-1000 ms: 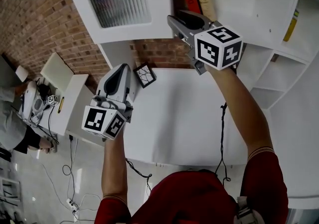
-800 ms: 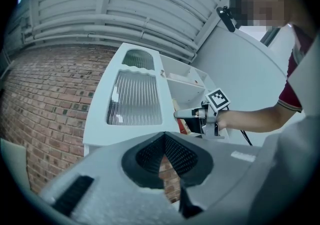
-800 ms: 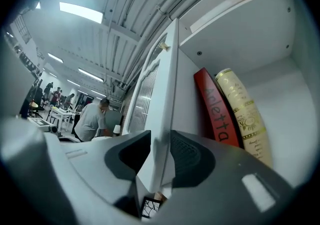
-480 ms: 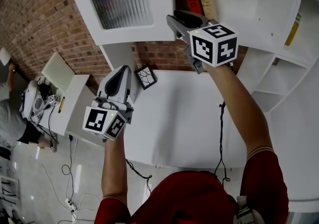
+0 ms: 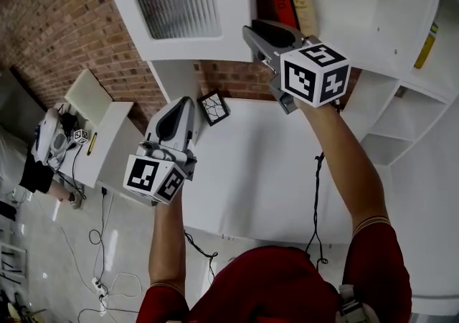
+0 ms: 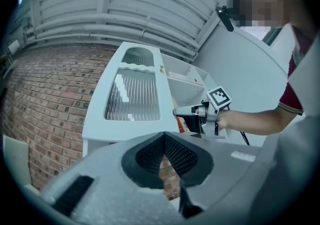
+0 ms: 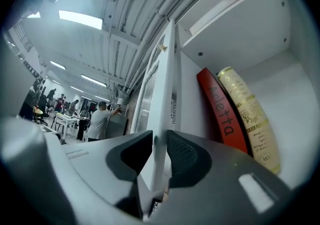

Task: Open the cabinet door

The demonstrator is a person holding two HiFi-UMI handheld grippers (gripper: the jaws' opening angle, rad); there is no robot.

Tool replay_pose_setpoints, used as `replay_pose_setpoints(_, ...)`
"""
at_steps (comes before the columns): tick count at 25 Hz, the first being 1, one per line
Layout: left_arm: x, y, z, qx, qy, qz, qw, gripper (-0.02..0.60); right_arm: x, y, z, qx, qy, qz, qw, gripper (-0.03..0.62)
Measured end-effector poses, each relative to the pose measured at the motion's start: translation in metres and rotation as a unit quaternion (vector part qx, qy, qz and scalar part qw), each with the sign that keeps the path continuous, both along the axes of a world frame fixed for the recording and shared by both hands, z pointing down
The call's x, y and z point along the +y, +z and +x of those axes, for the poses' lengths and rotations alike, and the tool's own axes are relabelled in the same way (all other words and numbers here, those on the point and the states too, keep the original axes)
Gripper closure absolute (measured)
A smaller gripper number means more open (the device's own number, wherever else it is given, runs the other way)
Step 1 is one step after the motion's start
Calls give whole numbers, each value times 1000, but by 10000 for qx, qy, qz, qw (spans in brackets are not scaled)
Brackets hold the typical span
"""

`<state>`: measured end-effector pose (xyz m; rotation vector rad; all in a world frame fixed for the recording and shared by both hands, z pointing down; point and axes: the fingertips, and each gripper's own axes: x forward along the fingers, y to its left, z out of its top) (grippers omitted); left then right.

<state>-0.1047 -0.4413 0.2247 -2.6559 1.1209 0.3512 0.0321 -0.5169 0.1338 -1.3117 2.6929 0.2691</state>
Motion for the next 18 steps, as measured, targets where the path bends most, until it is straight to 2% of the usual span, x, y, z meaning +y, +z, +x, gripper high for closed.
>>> replay_pose_setpoints(5, 14, -3, 4, 72, -149, 11, 9999, 581, 19, -1, -8, -3, -319, 138, 9994, 525)
replay_pose_setpoints(13, 40, -1, 10, 113, -575, 5, 9983, 581, 56, 0, -25, 72, -703, 461, 9964, 526)
replay_pose_setpoints(18, 60, 3, -4, 210, -584, 15, 9981, 581, 86, -2, -49, 3, -722, 677, 9951, 530)
